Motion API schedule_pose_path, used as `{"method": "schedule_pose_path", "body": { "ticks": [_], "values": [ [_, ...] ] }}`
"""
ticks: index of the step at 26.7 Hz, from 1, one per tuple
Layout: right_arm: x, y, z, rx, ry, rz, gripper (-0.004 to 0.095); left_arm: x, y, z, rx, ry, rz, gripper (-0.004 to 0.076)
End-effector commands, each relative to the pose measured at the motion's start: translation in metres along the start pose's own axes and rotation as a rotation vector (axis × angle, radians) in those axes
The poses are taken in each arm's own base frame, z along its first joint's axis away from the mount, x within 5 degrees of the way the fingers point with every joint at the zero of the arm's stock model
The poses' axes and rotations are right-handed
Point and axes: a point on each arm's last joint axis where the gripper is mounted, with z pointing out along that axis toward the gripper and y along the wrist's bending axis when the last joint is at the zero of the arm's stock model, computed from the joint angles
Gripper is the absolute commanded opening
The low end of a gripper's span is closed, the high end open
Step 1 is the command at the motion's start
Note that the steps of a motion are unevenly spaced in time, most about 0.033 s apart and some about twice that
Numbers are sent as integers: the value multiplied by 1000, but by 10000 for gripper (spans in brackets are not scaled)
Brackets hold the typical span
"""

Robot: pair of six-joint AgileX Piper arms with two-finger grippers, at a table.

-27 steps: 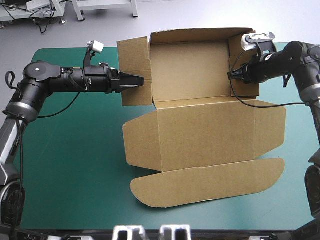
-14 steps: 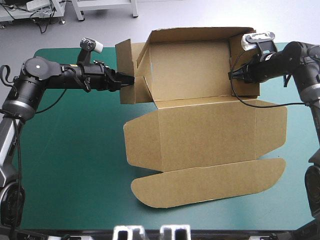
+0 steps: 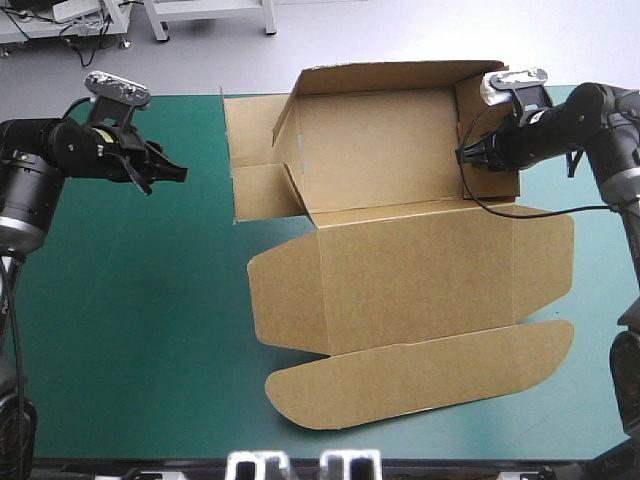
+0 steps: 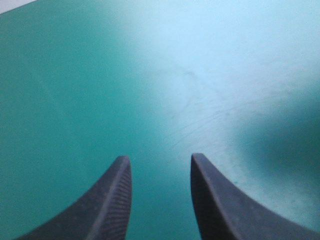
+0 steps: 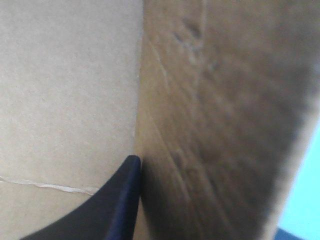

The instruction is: Fold the box

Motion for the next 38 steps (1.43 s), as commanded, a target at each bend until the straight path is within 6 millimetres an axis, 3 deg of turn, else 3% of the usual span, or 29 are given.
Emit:
{"method": "schedule_pose_path", "body": {
  "ticks": [1, 5, 9, 13, 19, 29, 38],
  "values": [
    [-9, 16, -26, -101, -98, -28, -20, -2, 9, -4, -108, -34, -41, 282],
    [-7, 25, -29, -199, -93, -56, -20, 7, 4, 28, -40, 43, -77, 282],
    [-4, 12, -37, -207, -103, -38, -20, 8, -7, 36, 76, 14, -95, 282],
    [-1, -5, -44, -229, -125, 14, -20, -2, -24, 32, 270, -77, -115, 283],
    [-1, -8, -45, -220, -125, 3, -20, -20, -50, 17, 605, -263, -156, 283],
    [-1, -19, -43, -102, -128, 27, -20, -22, -67, 0, 877, -283, -174, 284],
    [-6, -6, -36, -58, -131, 10, -19, -23, -74, -9, 1020, -294, -178, 317]
  ]
}}
